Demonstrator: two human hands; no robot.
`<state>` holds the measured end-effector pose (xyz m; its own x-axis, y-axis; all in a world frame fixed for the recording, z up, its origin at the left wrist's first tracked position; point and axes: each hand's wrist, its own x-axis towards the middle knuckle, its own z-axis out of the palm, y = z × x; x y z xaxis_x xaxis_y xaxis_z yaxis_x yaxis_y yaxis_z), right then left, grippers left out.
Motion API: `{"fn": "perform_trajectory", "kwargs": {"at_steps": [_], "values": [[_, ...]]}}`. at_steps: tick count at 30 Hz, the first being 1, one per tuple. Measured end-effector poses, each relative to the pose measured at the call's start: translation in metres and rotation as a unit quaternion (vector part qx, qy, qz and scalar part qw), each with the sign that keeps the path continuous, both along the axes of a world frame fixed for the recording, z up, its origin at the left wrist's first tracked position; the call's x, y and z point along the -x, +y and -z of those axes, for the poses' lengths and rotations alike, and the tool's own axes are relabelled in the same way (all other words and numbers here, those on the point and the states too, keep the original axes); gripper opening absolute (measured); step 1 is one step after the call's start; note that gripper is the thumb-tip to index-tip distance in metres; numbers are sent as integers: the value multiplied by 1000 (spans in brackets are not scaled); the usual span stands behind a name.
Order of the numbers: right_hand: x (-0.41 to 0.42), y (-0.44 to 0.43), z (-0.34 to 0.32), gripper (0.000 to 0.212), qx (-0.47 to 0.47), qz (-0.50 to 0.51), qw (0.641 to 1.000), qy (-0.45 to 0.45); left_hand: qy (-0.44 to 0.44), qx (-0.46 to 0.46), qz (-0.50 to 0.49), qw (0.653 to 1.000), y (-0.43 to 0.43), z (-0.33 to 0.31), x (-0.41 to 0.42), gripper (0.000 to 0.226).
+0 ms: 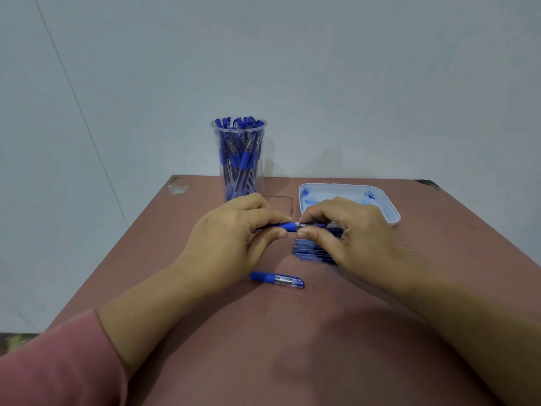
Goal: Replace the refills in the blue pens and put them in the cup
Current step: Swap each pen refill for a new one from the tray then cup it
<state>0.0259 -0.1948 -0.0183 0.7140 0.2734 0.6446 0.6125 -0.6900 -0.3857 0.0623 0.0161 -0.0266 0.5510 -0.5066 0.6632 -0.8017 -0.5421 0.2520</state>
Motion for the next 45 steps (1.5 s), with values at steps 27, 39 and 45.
{"fn": "perform_trajectory", "kwargs": {"at_steps": [27,39,45], "values": [[-41,-16,-77,8,-296,43,954,31,226,-300,-161,913,7,12,25,101],[-105,15,-119,20,-253,25,964,-81,220,-313,-151,911,10,14,23,102],[-130,33,-128,23,-181,26,981,-70,219,-316,-151,911,10,14,22,103]]}}
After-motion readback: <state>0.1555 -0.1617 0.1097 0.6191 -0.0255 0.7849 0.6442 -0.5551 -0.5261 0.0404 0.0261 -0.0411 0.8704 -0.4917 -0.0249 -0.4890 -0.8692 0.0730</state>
